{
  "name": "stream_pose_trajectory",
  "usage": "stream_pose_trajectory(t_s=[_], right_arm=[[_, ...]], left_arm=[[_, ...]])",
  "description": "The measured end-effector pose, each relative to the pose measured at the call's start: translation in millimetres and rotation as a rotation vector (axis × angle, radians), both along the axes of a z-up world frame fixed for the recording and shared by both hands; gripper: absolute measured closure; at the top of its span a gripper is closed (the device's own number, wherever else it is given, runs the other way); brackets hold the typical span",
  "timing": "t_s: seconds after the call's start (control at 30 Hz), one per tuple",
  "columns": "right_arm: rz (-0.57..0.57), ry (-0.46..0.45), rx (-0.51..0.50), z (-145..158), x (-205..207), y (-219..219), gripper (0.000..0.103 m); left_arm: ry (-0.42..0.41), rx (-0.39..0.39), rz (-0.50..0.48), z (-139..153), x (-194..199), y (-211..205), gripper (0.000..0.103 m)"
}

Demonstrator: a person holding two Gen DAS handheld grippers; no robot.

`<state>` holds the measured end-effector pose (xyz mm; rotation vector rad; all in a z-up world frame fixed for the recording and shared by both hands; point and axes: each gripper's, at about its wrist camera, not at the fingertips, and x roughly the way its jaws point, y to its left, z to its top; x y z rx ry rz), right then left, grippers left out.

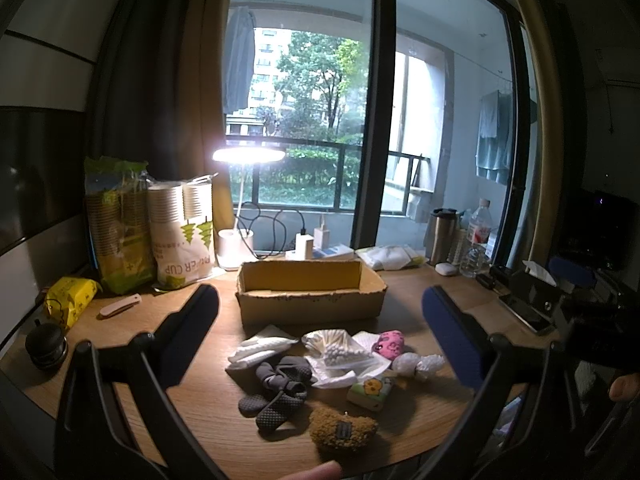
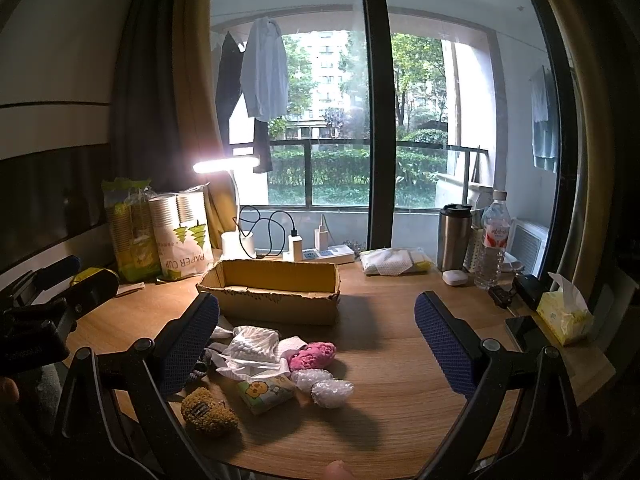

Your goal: Organize soft objects

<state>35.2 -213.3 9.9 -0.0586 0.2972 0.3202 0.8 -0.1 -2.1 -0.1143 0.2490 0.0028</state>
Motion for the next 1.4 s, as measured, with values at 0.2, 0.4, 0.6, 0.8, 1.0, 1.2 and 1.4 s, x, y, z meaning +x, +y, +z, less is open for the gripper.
stream_pose_trajectory(t_s=[0.2,0.4,0.6,0.8,1.0,1.2,1.4], right_arm=[[0.0,0.0,0.001,-0.9,-3.1,-1.2,0.003],[0.0,0.0,0.001,-0.2,1.1,-0.5,0.003],[0.0,0.003,0.001,-1.2,-0.7,-0.5,0.003],[0.0,0.004,0.001,-3.3,0.2,-1.7,0.003],[0.0,0.006,0.001,-3.1,0.2,-1.6,0.003],[0.0,0.006,0.001,-3.1,0.3,-1.9,0.003],[-0.001,0.008,0.002,-4.5,0.5,-2.3,0.003]], left_arm=[[0.0,0.0,0.001,0.1,0.1,0.2,0.001],[0.001,-0.001,0.0,0.0,0.0,0.4,0.001],[0.001,-0.001,0.001,0.1,0.2,0.2,0.001],[0.002,0.0,0.002,-0.6,-0.5,-0.6,0.001],[0.002,-0.001,0.002,-0.6,-0.9,-0.9,0.001],[0.003,-0.001,0.003,-0.5,-0.8,-1.0,0.001],[0.003,-0.001,0.002,-0.5,-1.1,-1.4,0.001]])
